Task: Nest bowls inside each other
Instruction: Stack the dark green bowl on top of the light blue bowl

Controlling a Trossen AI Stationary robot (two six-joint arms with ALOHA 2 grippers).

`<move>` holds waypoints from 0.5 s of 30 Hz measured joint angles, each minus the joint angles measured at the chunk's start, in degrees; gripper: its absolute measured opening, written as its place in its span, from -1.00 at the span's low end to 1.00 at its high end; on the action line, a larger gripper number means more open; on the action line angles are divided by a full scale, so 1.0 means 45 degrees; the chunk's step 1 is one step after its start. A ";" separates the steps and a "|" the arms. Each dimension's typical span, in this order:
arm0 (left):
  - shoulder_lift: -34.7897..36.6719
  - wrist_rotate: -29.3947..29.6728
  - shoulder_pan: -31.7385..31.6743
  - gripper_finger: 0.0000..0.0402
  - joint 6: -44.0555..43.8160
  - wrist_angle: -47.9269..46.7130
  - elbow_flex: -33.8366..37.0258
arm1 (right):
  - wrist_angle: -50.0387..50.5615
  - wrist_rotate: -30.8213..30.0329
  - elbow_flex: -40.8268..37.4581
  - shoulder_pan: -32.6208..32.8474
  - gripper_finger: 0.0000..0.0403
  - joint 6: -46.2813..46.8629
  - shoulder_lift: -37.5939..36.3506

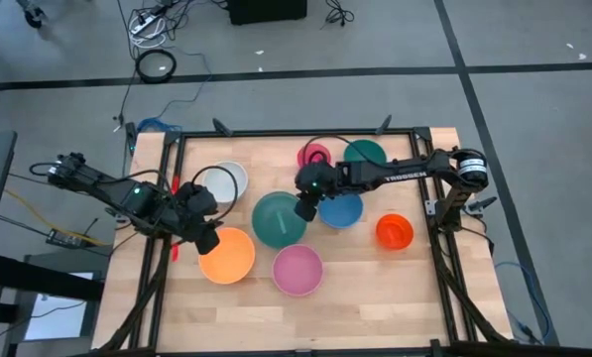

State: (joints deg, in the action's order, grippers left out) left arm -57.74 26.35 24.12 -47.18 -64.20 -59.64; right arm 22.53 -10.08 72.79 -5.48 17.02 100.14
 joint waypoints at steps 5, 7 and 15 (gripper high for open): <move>0.0000 0.0000 0.0000 -0.16 -0.0003 0.0009 0.0000 | -0.0031 -0.0139 -0.0134 0.0134 -0.45 0.0119 0.0010; 0.0000 0.0000 0.0000 -0.16 -0.0004 0.0014 0.0000 | -0.0002 -0.0118 -0.0134 0.0177 -0.45 0.0188 0.0010; 0.0000 0.0000 0.0000 -0.16 -0.0058 0.0030 0.0000 | 0.0047 -0.0156 -0.0134 0.0313 -0.45 0.0415 0.0010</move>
State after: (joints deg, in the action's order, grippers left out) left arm -57.74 26.35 24.12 -47.44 -64.07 -59.64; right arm 22.74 -10.78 72.18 -4.08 18.89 100.18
